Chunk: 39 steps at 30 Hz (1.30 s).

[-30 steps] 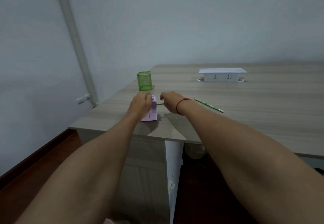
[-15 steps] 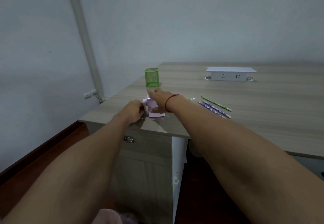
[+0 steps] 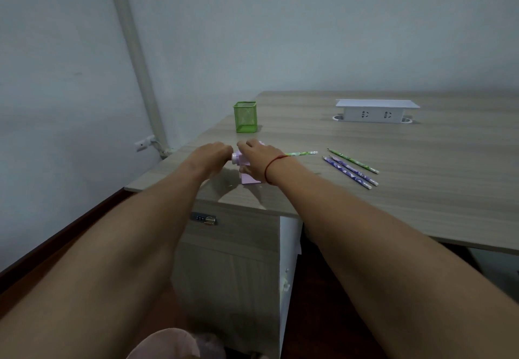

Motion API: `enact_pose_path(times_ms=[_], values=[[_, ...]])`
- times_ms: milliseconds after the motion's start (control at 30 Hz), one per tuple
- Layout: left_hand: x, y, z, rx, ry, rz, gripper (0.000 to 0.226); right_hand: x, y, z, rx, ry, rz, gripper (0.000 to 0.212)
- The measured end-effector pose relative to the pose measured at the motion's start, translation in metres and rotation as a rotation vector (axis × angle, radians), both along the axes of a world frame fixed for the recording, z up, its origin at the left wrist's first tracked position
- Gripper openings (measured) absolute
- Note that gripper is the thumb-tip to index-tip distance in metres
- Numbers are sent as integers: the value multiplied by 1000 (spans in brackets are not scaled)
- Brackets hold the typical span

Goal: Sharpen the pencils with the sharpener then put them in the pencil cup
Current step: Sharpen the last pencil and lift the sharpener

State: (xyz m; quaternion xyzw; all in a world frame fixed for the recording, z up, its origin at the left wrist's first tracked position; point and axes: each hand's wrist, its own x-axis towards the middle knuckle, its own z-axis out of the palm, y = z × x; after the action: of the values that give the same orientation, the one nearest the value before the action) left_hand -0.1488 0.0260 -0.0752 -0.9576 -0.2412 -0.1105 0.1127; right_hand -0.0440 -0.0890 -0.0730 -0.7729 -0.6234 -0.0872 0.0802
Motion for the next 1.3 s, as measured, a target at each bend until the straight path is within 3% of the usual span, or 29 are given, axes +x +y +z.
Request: enact_pose_path(times_ms=[200, 333, 667, 1033, 1300], values=[[-1, 4, -1, 64, -9, -60, 11, 0, 0, 1, -8, -30, -11, 51], [0, 12, 21, 104, -108, -142, 15, 0, 3, 4, -56, -22, -71, 51], [-22, -18, 15, 82, -220, -128, 16, -6, 2, 14, -122, 7, -94, 51], [-24, -15, -38, -39, 21, -152, 14, -1, 4, 2, -53, 70, -44, 59], [6, 18, 1, 130, 65, -131, 17, 11, 7, -2, -15, 36, -25, 59]])
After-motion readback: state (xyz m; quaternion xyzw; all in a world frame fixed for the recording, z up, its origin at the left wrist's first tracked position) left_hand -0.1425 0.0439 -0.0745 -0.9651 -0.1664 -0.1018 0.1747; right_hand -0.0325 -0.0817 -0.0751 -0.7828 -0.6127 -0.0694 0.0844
